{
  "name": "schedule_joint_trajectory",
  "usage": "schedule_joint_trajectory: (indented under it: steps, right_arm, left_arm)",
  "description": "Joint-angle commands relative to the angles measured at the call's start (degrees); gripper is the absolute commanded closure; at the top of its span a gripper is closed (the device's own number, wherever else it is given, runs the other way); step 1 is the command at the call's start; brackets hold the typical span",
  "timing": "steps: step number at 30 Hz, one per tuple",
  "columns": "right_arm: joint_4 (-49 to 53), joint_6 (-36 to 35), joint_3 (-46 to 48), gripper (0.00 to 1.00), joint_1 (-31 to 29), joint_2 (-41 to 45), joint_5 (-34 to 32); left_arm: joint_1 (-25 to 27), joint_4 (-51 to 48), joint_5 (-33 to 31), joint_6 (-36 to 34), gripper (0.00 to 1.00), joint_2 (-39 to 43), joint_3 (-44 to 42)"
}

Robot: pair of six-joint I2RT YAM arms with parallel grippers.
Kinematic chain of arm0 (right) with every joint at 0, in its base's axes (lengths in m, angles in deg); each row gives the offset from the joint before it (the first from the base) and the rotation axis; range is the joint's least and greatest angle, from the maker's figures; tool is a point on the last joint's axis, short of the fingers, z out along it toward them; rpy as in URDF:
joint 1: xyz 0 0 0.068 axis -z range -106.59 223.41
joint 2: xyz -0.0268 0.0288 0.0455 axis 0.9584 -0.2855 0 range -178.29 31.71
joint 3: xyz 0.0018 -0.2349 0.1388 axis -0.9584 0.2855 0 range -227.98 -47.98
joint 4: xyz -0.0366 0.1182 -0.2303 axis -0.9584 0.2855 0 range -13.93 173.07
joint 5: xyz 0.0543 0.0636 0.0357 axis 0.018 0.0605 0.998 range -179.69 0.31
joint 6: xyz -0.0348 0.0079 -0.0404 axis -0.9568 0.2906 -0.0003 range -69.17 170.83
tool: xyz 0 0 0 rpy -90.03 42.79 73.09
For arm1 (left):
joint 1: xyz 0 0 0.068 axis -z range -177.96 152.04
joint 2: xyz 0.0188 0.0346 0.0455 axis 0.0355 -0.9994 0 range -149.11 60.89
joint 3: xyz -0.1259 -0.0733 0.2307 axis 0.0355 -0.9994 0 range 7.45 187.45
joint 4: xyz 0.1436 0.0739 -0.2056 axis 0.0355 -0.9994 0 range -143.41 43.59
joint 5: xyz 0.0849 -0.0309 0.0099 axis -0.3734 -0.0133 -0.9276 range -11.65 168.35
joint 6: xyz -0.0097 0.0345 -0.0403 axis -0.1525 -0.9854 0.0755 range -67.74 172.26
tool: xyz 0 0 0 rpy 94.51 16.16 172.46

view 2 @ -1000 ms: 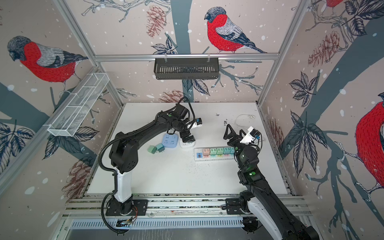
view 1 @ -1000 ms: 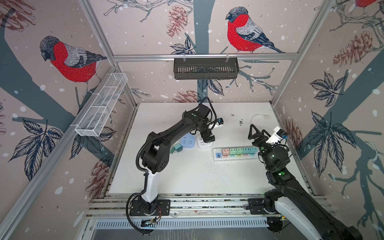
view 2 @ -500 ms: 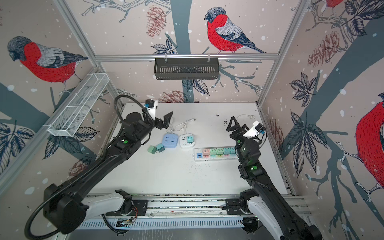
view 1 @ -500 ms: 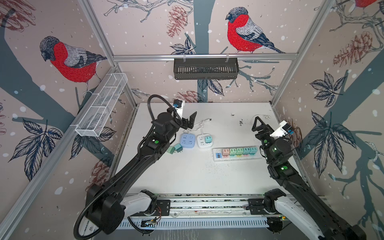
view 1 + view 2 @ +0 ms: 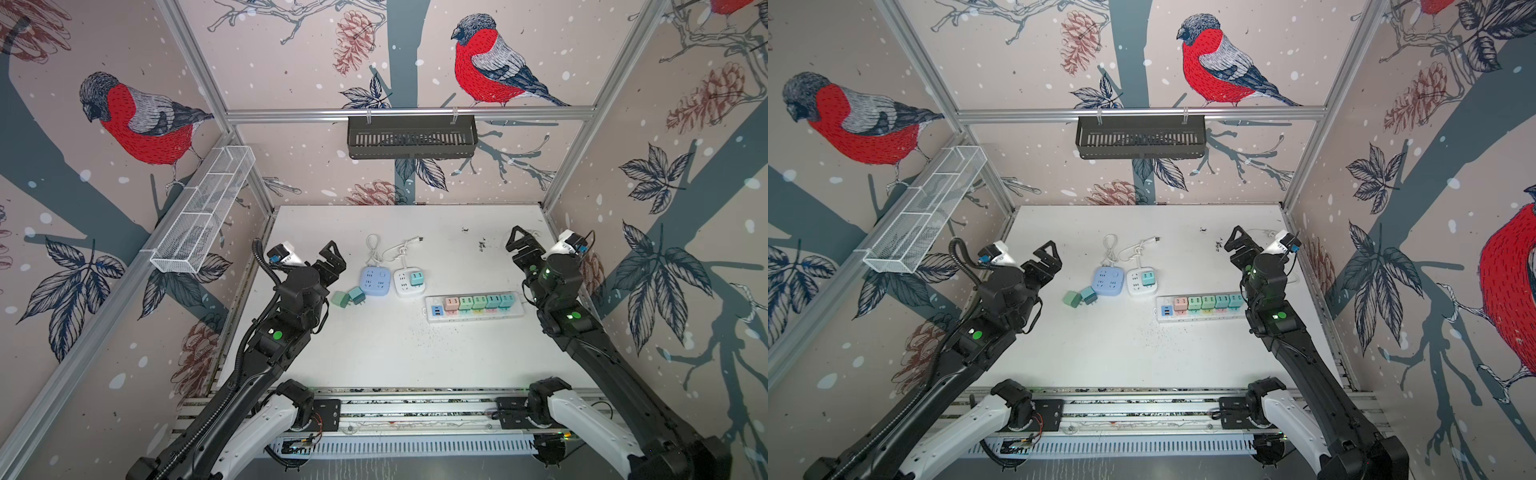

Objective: Insert the plug

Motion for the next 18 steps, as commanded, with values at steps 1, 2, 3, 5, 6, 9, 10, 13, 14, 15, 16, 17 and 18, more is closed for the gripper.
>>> schedule_joint_trajectory:
  steps: [1,2,3,5,6,9,10,13,14,15,16,17,18]
  right_arm:
    - [-7.20,-10.19,2.69,0.00,3.48,0.32,19.62]
    - [-8.22,-10.33,3.23,0.00,3.62,0.19,21.84]
    - [-9.64,-10.33,3.94,0.00,3.50,-0.22,23.20]
    - [-13.39,-11.03,5.60,0.00,2.67,-0.81,25.88]
    - [-15.26,-11.87,6.10,0.00,1.69,-1.37,26.33]
    - [-14.08,-16.14,3.78,0.00,-5.62,-5.05,21.65]
    - [-12.66,-18.15,2.22,0.00,-9.08,-6.89,18.64]
    - [-8.95,-22.61,-2.69,0.09,-18.81,-13.49,11.58]
    - [-7.97,-23.04,-3.95,0.12,-21.12,-16.28,10.23]
    - [-6.95,-23.11,-5.56,0.15,-23.45,-18.88,9.45]
    - [-6.13,-22.93,-7.46,0.19,-25.45,-21.15,9.54]
    - [-5.45,-22.84,-8.94,0.21,-27.03,-24.30,9.64]
    - [-4.41,-22.67,-10.70,0.24,-28.78,-26.86,9.68]
  left_arm:
    - [-1.61,8.58,-2.95,-1.56,0.02,8.43,-9.95]
    - [-2.39,9.43,-1.37,-2.93,0.02,8.64,-10.07]
    - [-3.03,8.89,-0.21,-4.07,0.02,7.79,-9.08]
    - [-4.05,5.16,-1.28,-5.11,0.03,5.36,-6.29]
    - [-4.40,2.62,-3.08,-4.08,0.03,3.95,-4.99]
    - [-6.24,0.19,-2.94,-5.30,0.03,1.36,-3.68]
    - [-6.60,0.36,-3.05,-5.27,0.03,0.79,-4.04]
    - [-8.51,0.18,-2.21,-3.67,0.03,-0.91,-5.21]
    - [-9.12,0.28,-1.39,-3.13,0.03,-1.23,-5.81]
    - [-9.79,0.49,-0.40,-2.63,0.03,-1.43,-6.45]
    - [-10.51,1.83,1.32,-2.84,0.03,-1.47,-7.28]
    - [-11.24,3.37,3.30,-3.46,0.03,-1.37,-8.14]
    - [-11.95,5.25,5.29,-4.19,0.03,-1.30,-9.05]
